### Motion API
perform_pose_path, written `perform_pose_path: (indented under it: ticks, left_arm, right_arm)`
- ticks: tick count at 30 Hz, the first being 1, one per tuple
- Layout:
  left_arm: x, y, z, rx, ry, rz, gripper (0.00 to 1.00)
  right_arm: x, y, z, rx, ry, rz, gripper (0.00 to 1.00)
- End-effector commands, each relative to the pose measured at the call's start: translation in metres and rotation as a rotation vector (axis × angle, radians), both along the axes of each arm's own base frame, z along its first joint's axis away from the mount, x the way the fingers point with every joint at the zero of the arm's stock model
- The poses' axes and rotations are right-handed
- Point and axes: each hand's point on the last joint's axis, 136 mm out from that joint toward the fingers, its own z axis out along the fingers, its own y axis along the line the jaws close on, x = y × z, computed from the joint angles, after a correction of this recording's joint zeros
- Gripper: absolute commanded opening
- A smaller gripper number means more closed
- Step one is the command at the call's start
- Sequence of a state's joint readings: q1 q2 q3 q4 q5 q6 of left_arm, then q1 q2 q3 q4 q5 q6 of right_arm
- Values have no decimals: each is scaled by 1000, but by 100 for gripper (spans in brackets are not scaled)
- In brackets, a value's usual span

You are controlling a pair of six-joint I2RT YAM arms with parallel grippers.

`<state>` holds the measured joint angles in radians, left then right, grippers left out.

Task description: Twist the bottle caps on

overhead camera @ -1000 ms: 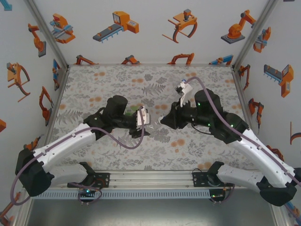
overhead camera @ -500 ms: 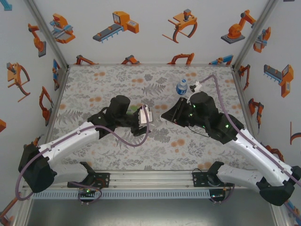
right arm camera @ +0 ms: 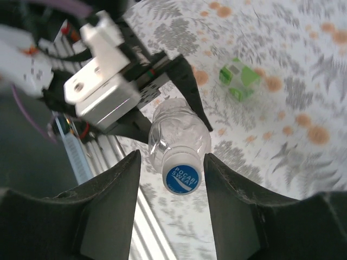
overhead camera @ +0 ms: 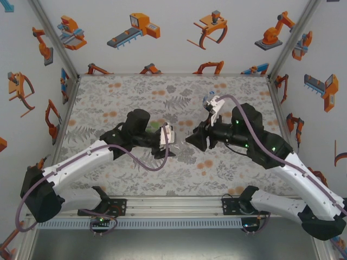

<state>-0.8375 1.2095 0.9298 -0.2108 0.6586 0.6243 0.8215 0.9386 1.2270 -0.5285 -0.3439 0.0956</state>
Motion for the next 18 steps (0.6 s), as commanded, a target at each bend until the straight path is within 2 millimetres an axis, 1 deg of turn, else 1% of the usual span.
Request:
perform_pose_path:
  ticks: [1, 4, 6, 10, 14, 18]
  left_arm:
    - [-21, 4, 20, -33, -3, -90, 0]
    - [-27, 8, 21, -25, 10, -105, 0]
    - [-33, 11, 23, -30, 20, -126, 0]
    - [-42, 14, 28, -41, 39, -147, 0]
    - [-44, 16, 28, -40, 46, -150, 0]
    - [-45, 17, 27, -35, 49, -149, 0]
  right_arm:
    - [-36, 6, 16, -47, -295, 278, 50]
    - [-49, 5, 16, -91, -400, 385, 52]
    - [-51, 3, 13, -134, -437, 417, 53]
    - [-65, 2, 3, -190, -515, 554, 53]
    - [-67, 6, 0, -178, -547, 589, 55]
    - [-71, 10, 0, -151, -551, 618, 55]
